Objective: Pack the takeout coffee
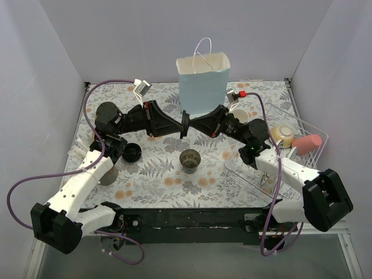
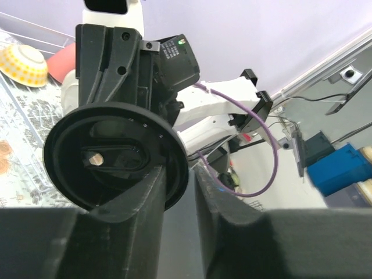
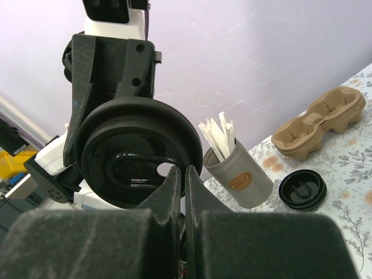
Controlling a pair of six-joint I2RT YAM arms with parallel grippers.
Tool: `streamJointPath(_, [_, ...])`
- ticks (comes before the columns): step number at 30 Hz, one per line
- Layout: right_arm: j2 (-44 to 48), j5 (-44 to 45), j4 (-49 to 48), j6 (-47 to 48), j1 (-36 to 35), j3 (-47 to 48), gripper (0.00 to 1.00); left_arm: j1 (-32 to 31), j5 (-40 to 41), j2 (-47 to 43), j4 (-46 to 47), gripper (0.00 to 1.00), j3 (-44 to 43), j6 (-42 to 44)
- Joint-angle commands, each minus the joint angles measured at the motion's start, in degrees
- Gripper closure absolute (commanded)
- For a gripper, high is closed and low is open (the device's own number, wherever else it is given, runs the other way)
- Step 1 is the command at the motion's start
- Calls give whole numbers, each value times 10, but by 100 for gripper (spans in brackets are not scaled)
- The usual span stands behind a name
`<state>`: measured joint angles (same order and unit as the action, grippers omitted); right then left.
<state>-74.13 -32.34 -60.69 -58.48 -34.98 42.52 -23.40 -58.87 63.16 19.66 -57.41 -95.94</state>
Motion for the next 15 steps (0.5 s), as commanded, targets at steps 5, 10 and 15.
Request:
streamJointPath(5, [64, 22, 91, 82, -2, 5, 99, -2, 68, -29, -108, 27, -2, 88])
streamJointPath(10, [148, 95, 416, 246, -2, 48, 99, -1, 196, -32, -258, 2, -20, 206])
streamJointPath(15, [123, 219, 705, 370, -2, 172, 99, -1, 355, -20, -349, 2, -45, 258])
